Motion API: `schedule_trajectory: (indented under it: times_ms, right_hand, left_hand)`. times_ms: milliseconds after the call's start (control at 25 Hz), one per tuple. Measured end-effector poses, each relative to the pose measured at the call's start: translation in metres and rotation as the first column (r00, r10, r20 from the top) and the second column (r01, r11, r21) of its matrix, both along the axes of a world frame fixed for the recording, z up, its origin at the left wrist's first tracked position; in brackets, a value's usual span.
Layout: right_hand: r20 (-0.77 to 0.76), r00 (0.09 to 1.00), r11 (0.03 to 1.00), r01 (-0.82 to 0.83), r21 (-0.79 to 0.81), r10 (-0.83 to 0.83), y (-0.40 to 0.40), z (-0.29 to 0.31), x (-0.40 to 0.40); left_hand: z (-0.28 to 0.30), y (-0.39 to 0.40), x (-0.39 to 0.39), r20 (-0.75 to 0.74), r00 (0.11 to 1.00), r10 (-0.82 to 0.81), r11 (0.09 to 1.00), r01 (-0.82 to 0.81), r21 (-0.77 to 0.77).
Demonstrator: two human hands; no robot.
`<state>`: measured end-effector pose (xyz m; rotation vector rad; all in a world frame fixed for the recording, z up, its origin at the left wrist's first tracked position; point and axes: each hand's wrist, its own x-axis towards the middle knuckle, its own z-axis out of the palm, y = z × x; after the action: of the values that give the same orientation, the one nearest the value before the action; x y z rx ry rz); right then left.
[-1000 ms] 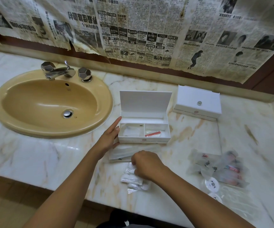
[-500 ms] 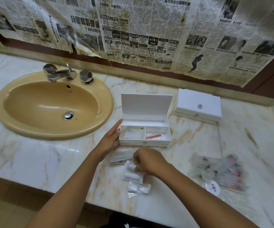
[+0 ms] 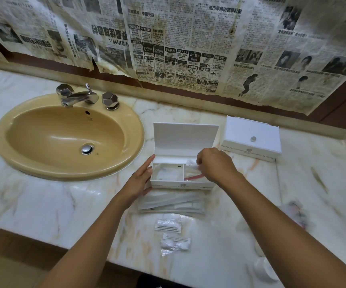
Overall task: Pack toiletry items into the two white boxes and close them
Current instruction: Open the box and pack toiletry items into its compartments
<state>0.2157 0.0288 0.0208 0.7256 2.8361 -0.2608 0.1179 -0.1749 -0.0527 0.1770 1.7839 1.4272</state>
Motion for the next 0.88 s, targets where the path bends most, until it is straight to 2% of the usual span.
schedule_trajectory:
  times_ms: [160, 360, 600, 720, 880]
  right_hand:
    - [0.107, 0.991, 0.997, -0.077, 0.021, 0.074, -0.005, -0.016, -0.007]
    - [0.237, 0.957, 0.986, -0.154, -0.065, 0.165, -0.005, -0.030, -0.012]
    - [0.151, 0.986, 0.989, -0.044, -0.140, 0.066, -0.003, -0.032, -0.018]
    - [0.178, 0.983, 0.969, -0.003, -0.245, 0.048, -0.009, -0.039, -0.015]
    - [0.168, 0.985, 0.969, 0.010, -0.247, 0.032, -0.011, -0.041, -0.009]
  left_hand:
    - [0.000, 0.000, -0.001, 0.008, 1.000, 0.004, 1.000, -0.004, 0.004]
    - [-0.004, 0.000, -0.003, -0.008, 1.000, -0.004, 1.000, 0.004, 0.012]
    - [-0.002, 0.000, -0.002, -0.011, 1.000, -0.001, 1.000, 0.001, 0.010]
    - [-0.001, 0.000, -0.001, -0.014, 1.000, 0.004, 1.000, -0.003, 0.010]
    - [-0.004, -0.001, -0.002, -0.029, 0.999, -0.016, 1.000, 0.017, 0.013]
